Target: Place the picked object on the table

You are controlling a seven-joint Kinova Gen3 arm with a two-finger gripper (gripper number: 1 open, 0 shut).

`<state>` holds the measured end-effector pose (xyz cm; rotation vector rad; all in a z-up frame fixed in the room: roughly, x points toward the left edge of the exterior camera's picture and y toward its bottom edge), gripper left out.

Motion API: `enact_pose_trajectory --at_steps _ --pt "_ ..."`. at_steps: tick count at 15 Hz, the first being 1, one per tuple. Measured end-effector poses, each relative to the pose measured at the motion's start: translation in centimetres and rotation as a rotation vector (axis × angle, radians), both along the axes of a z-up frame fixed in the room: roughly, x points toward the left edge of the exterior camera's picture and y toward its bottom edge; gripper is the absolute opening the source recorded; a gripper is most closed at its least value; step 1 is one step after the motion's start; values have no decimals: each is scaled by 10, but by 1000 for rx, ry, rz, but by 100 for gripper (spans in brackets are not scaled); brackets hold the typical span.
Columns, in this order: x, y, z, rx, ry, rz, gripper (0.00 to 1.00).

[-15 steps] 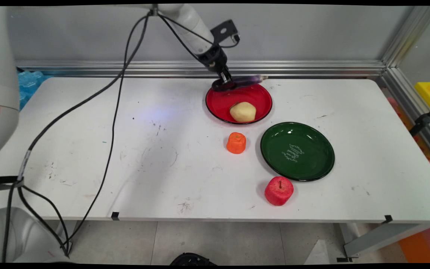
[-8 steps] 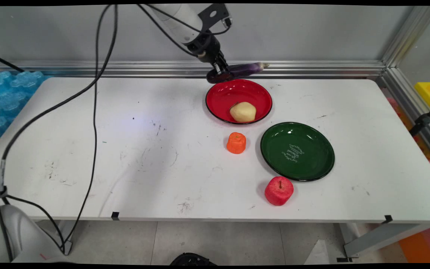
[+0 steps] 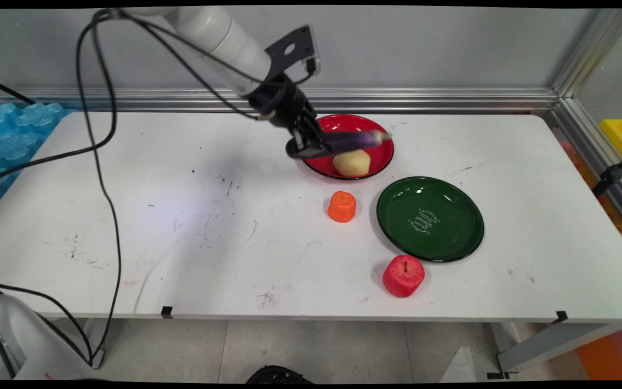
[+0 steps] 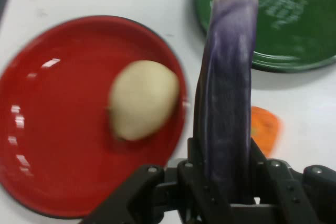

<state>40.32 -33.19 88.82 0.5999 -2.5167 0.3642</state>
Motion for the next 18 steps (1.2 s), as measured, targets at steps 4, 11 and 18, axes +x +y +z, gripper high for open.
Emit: enact_pose_trajectory --at_steps 4,11,18 --pt "-19 52 -7 35 -5 -30 0" --pt "-53 101 -39 83 -21 -27 0" --pt "-79 86 -93 125 -45 -14 0"
